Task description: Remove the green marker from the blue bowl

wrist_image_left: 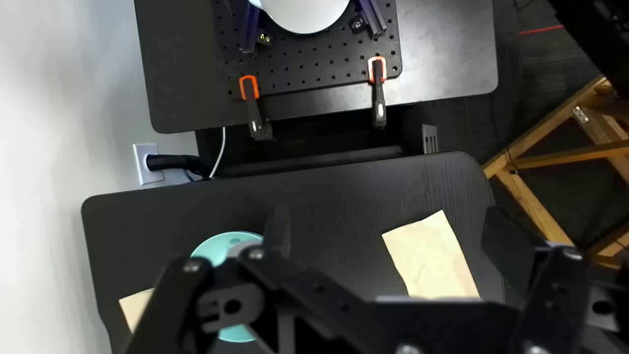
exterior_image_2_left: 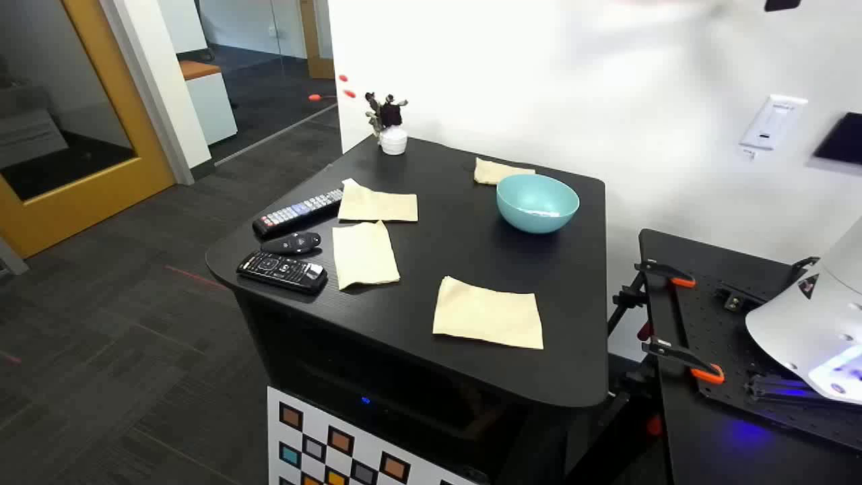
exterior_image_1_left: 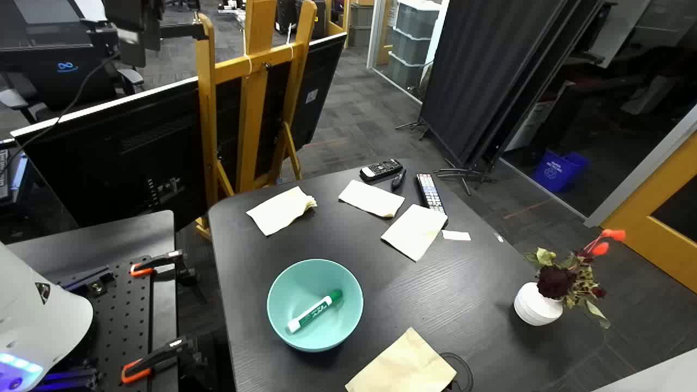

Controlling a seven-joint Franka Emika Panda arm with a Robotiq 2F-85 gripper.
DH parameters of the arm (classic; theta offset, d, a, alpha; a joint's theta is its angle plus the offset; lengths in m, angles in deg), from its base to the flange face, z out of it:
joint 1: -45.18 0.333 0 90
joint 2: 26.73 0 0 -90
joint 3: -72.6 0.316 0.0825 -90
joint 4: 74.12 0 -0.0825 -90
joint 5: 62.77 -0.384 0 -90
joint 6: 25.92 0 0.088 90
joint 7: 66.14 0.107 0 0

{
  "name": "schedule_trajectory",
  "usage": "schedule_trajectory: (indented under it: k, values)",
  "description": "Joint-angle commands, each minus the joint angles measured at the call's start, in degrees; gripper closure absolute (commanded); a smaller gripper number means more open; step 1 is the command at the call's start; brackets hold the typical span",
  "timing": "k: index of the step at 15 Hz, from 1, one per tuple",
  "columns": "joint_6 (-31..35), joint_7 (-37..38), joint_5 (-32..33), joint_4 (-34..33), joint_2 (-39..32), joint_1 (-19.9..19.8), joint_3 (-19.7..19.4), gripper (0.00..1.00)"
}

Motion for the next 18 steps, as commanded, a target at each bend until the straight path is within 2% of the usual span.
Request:
schedule_trajectory:
  k: [1,8,14,18]
  values:
    - [-0.14,0.07,0.07,-0.16,-0.09,0.17,-0.13,0.0]
    - [0.46,-0.8,1.13,0.0,-0.68,-0.26,-0.81,0.0]
    - [2.72,-6.31,6.41,1.6,-2.94,-2.11,-6.22,0.0]
    - [7.24,-14.75,12.0,4.45,-4.42,-2.96,-10.96,0.0]
